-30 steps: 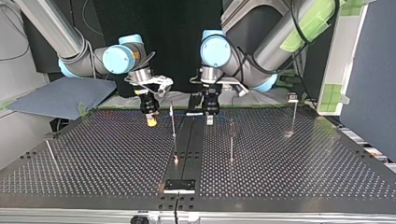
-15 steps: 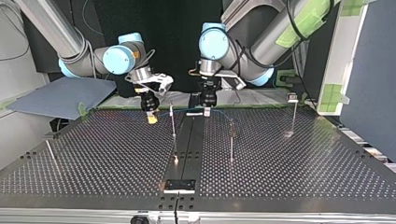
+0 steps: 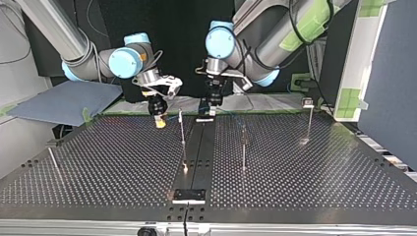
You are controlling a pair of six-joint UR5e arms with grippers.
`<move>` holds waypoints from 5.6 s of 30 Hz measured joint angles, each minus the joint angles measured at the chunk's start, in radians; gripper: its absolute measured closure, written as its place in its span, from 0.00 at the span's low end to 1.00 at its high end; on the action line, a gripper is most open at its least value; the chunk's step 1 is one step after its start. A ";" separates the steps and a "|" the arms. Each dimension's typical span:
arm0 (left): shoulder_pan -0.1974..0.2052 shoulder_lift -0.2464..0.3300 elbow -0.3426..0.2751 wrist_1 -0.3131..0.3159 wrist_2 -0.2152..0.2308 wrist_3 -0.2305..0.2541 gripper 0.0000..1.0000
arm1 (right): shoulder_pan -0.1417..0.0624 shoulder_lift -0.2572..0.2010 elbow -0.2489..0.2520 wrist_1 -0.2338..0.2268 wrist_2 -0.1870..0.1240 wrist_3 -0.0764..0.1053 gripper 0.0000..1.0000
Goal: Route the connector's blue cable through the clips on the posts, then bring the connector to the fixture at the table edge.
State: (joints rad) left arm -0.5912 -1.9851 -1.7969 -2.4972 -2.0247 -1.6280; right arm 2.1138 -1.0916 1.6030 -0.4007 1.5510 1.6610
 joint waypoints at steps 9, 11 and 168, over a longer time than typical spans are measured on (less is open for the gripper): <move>-0.016 -0.033 0.001 0.018 0.000 -0.003 1.00 | -0.004 0.000 0.033 -0.017 0.006 0.000 1.00; -0.019 -0.039 0.002 0.017 0.000 -0.003 1.00 | -0.004 0.000 0.044 -0.026 0.006 0.001 1.00; 0.007 -0.295 0.184 -0.002 0.141 -0.133 1.00 | -0.234 0.073 0.211 -0.225 -0.072 -0.026 1.00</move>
State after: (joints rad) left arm -0.5846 -2.2799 -1.6130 -2.4995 -1.8837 -1.7610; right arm 1.8799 -1.0187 1.8137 -0.6253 1.4792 1.6350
